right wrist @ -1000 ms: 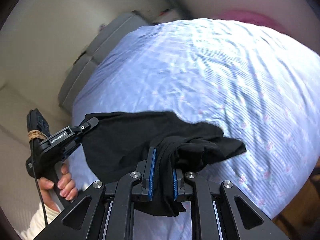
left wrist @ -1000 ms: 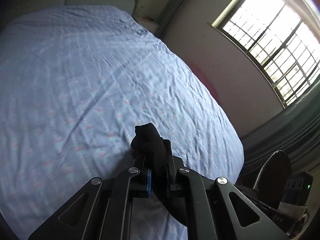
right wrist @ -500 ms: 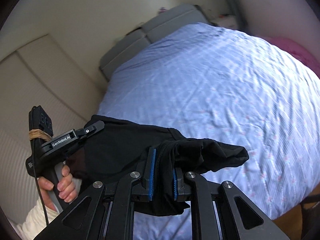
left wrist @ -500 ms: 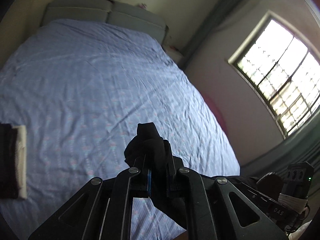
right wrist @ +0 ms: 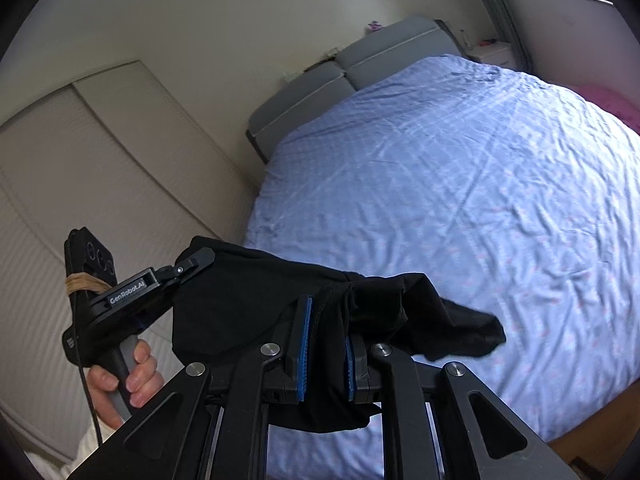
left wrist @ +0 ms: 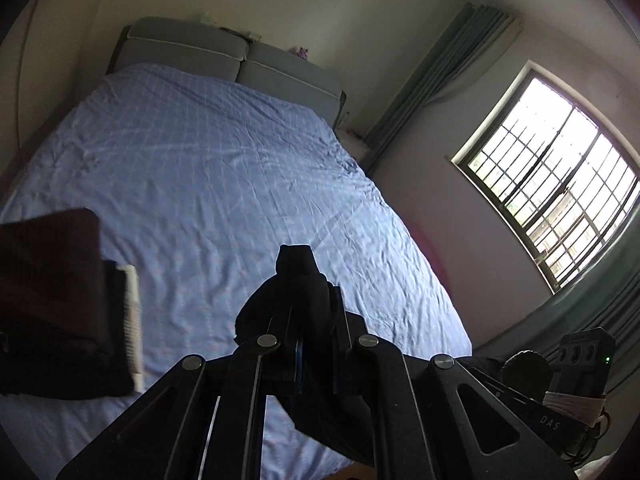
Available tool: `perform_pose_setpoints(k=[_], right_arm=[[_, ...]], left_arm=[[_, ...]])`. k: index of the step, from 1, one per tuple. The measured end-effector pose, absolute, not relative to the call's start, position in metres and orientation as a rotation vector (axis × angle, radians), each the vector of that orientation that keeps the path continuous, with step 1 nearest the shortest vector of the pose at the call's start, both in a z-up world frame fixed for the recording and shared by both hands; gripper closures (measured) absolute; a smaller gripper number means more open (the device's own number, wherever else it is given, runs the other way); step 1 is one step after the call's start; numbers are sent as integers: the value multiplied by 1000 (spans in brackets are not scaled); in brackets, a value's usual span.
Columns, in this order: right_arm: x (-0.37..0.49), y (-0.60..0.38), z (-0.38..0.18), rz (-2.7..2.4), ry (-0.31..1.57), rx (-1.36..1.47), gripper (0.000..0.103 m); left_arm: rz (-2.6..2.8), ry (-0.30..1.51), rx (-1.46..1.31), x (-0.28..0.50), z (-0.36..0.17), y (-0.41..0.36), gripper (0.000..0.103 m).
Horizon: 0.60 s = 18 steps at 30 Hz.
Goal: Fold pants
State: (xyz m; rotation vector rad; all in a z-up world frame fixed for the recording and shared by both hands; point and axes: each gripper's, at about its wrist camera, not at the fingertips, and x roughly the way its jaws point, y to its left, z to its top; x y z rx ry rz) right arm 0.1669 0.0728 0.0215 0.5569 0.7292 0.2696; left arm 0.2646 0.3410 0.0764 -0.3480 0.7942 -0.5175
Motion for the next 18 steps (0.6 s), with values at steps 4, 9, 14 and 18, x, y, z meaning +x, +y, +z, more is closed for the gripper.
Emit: perform_pose_setpoints(k=[4, 9, 14, 18], right_arm=[[183, 109, 37, 346, 699, 532, 88], [208, 148, 54, 410, 653, 497, 88], [236, 192, 73, 421, 623, 468, 88], [252, 234, 86, 382, 577, 438, 88]], left_arm=[[-495, 756, -345, 268, 91, 380, 92], [-427, 702, -352, 277, 109, 430, 92], [-422, 668, -349, 307, 127, 475, 92], [-465, 653, -360, 343, 142, 521, 92]])
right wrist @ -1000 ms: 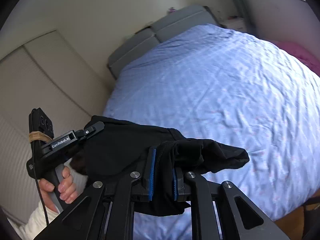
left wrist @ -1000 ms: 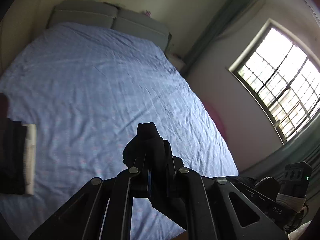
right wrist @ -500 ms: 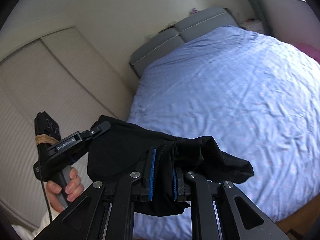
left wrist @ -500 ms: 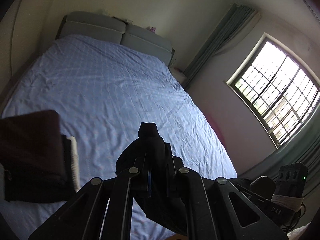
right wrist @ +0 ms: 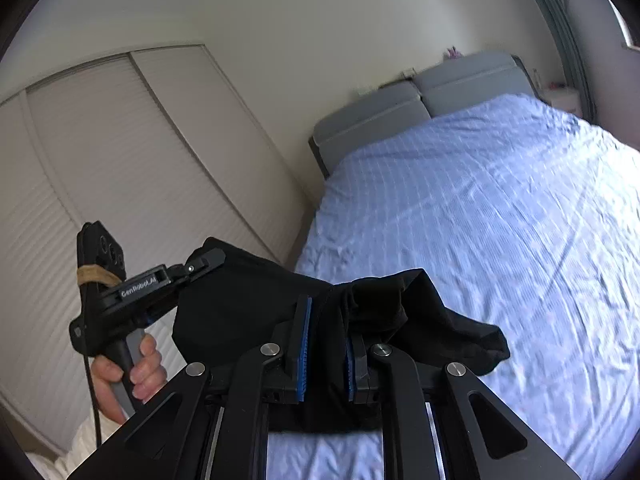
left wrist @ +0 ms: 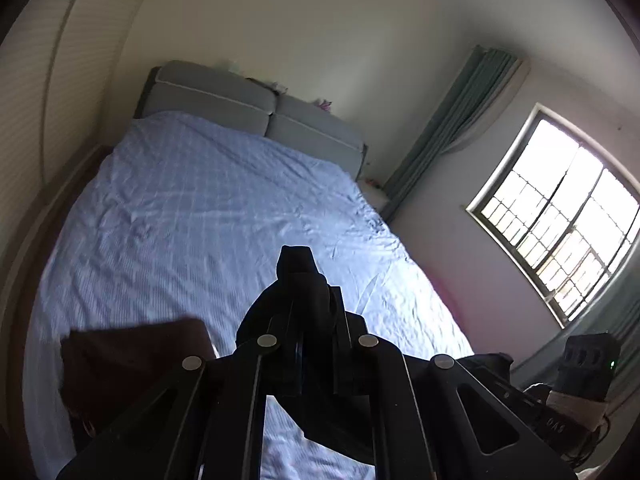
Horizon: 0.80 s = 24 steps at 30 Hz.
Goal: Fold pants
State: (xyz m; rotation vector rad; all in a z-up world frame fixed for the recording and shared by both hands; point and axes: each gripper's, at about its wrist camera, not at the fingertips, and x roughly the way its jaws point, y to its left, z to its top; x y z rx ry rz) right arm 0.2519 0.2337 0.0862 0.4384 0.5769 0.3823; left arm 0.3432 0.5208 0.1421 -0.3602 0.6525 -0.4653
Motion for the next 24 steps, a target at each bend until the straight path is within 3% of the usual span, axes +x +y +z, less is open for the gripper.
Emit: perform_pose_setpoints(k=[11, 18, 24], right_arm=[[285, 334, 91, 126, 539, 485, 88], [280, 378, 110, 23, 500, 487, 88], [279, 437, 68, -27, 575, 487, 88]], left_arm=[[-681, 765, -233, 469, 154, 575, 92], [-782, 753, -215, 496, 150, 590, 92], [-748, 855, -156, 506, 87, 629, 92]])
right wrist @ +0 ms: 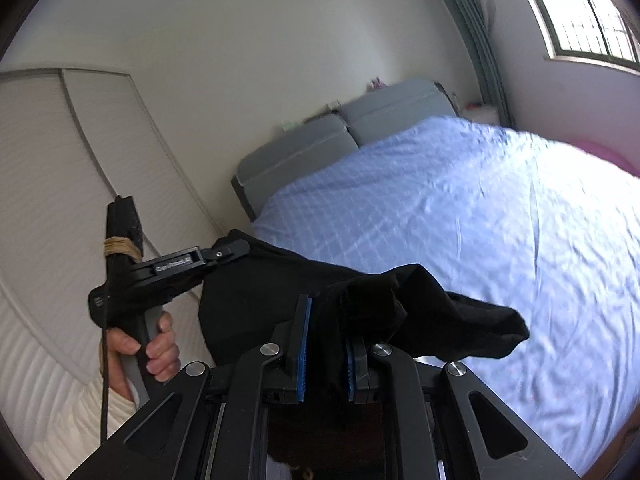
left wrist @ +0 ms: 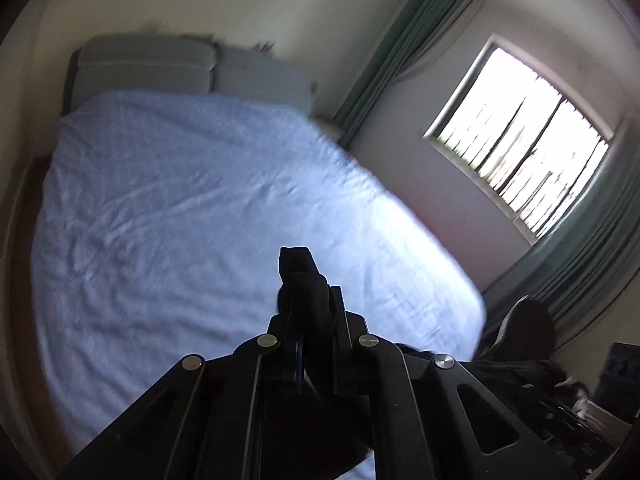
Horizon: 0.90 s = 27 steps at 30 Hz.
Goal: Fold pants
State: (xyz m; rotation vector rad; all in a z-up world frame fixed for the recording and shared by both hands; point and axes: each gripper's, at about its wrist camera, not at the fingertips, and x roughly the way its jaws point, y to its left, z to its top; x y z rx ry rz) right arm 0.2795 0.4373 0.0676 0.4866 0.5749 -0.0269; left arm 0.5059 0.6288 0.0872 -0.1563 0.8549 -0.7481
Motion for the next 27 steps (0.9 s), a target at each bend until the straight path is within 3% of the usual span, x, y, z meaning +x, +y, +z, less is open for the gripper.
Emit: perform_pose_setpoints(k=[9, 20, 27], right_arm=[[273, 512, -32, 98, 947, 692, 87], [292, 526, -89, 96, 1167, 747, 86], [294, 534, -119, 68, 1298, 792, 85]], left_arm=[[-631, 1007, -98, 495, 2, 691, 92], [-543, 1113, -120, 494, -44, 719, 89], [-449, 1130, -40, 496, -52, 719, 80]])
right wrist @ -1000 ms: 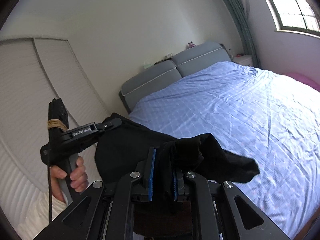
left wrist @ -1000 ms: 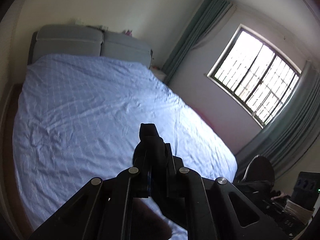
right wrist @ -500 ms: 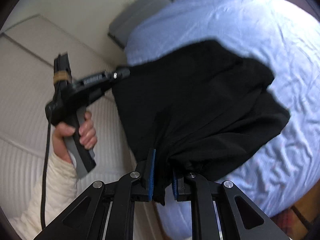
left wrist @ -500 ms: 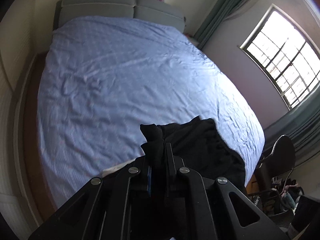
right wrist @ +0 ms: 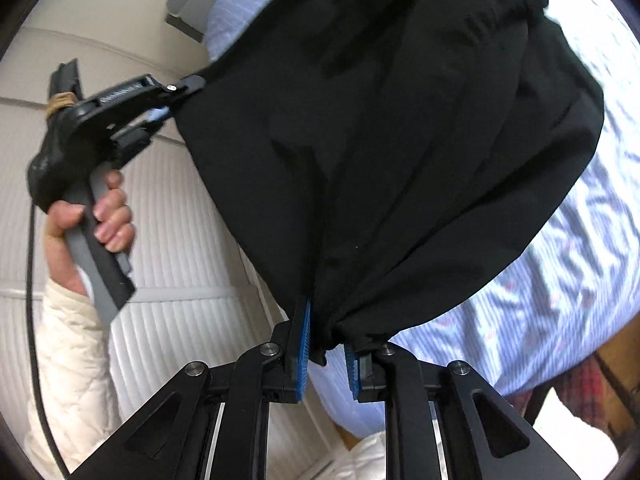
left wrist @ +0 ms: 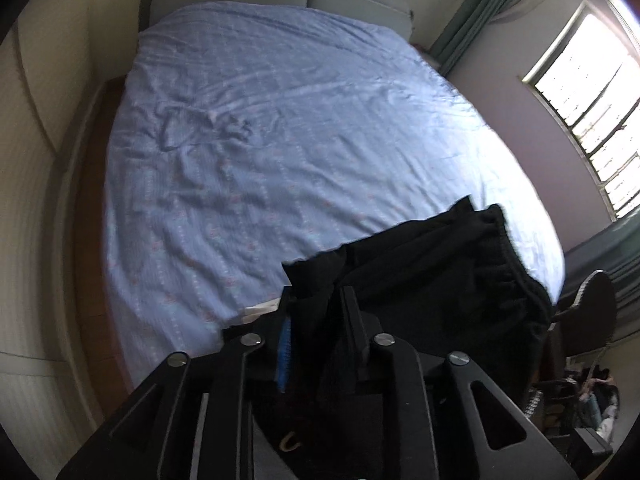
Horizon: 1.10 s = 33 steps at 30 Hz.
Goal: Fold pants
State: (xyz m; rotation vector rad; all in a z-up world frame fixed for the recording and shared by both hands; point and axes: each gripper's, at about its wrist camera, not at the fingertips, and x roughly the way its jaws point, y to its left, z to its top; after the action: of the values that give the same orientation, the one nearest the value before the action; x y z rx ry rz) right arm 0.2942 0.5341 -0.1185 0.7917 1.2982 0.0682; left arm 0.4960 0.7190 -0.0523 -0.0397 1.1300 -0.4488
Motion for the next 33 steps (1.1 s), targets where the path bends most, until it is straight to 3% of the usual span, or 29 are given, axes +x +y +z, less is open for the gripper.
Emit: perform_pose_setpoints(k=[8, 20, 29, 33], right_arm=[[287, 535, -130, 56, 1408, 860, 76], [216, 426, -7, -149, 906, 700, 22], [167, 315, 42, -177, 781, 383, 19], [148, 268, 64, -110, 762, 270, 19]], left_arm=[[-253, 1058, 115, 485, -46, 725, 64], [-217, 821, 191, 360, 38, 703, 17], [-180, 717, 225, 246, 69, 585, 4], [-153, 751, 156, 210, 67, 524, 3]])
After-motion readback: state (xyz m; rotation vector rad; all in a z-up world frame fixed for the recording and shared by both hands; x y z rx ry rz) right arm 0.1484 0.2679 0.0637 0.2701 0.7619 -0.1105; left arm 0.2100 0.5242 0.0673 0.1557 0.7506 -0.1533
